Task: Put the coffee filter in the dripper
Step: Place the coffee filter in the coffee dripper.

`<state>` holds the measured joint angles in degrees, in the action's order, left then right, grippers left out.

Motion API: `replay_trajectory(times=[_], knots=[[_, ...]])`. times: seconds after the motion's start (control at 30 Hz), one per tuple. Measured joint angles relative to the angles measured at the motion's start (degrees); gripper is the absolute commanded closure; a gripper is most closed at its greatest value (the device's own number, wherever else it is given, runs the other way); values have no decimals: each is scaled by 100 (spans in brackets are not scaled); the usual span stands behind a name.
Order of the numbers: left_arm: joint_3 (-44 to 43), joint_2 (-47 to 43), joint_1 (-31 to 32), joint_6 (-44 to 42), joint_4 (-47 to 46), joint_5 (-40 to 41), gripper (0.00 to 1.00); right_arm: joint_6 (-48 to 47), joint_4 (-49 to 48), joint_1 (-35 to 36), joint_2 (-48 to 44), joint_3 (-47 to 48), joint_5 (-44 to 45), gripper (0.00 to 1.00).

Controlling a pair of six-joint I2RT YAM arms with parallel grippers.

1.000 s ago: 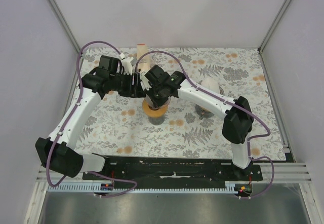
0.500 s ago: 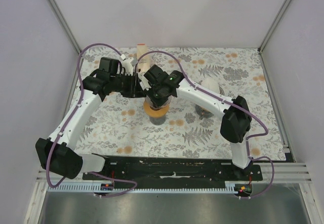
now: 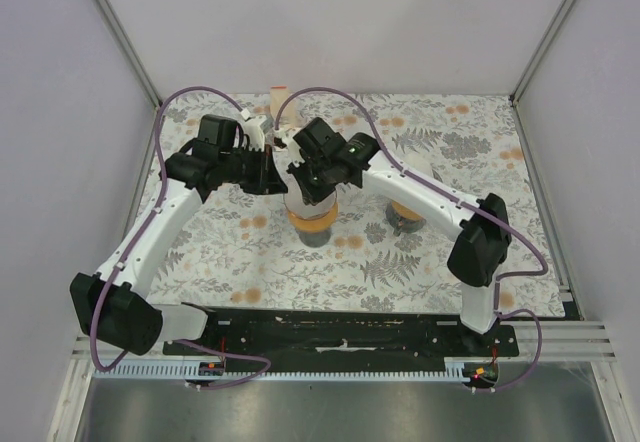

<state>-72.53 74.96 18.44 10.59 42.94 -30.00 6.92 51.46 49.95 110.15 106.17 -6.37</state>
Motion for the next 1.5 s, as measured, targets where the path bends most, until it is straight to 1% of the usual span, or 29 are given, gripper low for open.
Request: replay_trajectory(times=[0.4,0.53,0.63,0.67,0.83,0.93,0.97,1.0,1.1,1.17,1.23,1.27,1.37,1.5], knots=[[-11,22,35,-83,273,101,95,-55,-166,-4,-313,0,-96,100],[-142,72,44,-85,398,96,95,-94,-168,-4,-398,0,-155,100],[-236,94,61,-85,431,94,94,-122,-166,-4,-520,0,-179,94],[-256,98,66,-85,444,92,95,-125,-168,-4,-555,0,-179,90],[-267,109,68,-85,463,92,94,-184,-173,-9,-938,0,-190,65],[-267,109,68,-85,466,92,94,-203,-223,-9,-1276,-33,-109,55],[-267,109,68,-85,466,92,94,-199,-256,-9,-1379,-72,-66,48],[-267,109,68,-85,466,92,94,-181,-295,-9,-1499,-131,7,45],[-267,109,68,-85,466,92,94,-72,-411,-48,-1851,-461,337,39],[-267,109,68,-85,468,92,94,17,-431,-140,-1996,-734,481,37],[-267,109,68,-83,468,92,94,129,-466,-247,-2022,-1045,511,38],[-267,109,68,-83,468,92,95,162,-468,-280,-2002,-1137,511,42],[-267,109,68,-83,468,90,95,262,-501,-332,-1864,-1423,490,59],[-267,109,68,-83,468,87,95,361,-597,-332,-1659,-1482,424,83]])
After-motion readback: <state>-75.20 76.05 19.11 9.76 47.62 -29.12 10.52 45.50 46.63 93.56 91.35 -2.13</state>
